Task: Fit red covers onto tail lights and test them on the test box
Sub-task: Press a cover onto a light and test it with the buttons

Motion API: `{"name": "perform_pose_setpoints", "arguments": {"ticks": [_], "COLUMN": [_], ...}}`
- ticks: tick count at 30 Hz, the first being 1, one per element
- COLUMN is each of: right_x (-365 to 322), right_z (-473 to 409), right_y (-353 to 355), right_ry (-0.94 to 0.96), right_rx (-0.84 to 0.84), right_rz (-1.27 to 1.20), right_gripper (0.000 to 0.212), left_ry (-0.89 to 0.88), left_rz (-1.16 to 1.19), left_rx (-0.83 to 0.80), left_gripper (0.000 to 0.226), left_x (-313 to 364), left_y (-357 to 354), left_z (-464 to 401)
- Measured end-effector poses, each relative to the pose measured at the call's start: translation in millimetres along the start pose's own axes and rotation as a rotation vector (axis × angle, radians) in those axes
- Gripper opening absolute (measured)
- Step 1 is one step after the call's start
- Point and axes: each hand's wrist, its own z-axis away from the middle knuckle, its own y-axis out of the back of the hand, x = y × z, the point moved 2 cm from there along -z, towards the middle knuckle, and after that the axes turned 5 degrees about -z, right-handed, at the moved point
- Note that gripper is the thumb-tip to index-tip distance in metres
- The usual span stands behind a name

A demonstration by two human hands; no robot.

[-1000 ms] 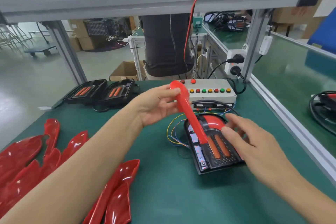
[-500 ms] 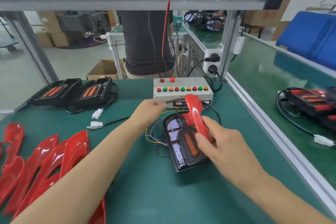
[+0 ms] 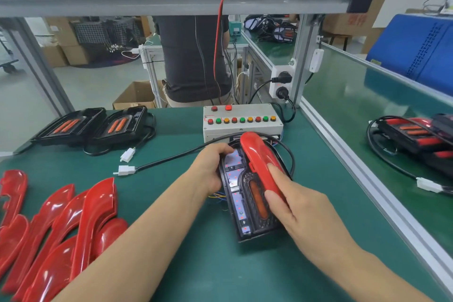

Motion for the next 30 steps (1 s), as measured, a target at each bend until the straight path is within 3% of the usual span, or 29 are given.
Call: {"name": "perform_pose_setpoints", "arguments": {"ticks": [3,9,15,20,23,27,30], "right_x": [-12.2,-24.4,-26.3,-25.8,-26.1,-28.1,-9.2], "right_z": [8.1,9.8,3.9,4.9,4.0,5.2,16.1], "right_y": [-1.9,-15.6,-27.3,-32.6,-31.4,-17.2,5.0], "right_ry": [0.117,0.209,0.148,0.114,0.096,-0.038,-0.333], "right_rx": [-0.045,0.032,0.053,0.073,0.1,-0.012,-0.04], "right_rz": [0.207,0.491,0.492,0.495,0.52,0.425,-0.047], "right_gripper": [0.047,0.042,0.054,0.056,0.057,0.055,0.061], "left_ry": [-0.008,-0.041,-0.083,-0.151,-0.259,-0.279,-0.277], "left_rz": [0.141,0.19,0.198,0.168,0.069,0.139,0.224], "left_rx": [-0.042,0.044,0.105,-0.024,-0.042,0.015,0.044], "left_gripper": [0.032,0.04,0.038,0.035,0.046,0.053,0.065], "left_x": [-3.5,-9.0,-16.0,-18.4,-19.8,-17.1,-8.8], "left_y": [-9.4,-12.6,-12.2,-13.2,-11.5,-9.6,-3.4], "left_z": [4.8,8.6,10.8,15.7,15.0,14.3,14.3]}}
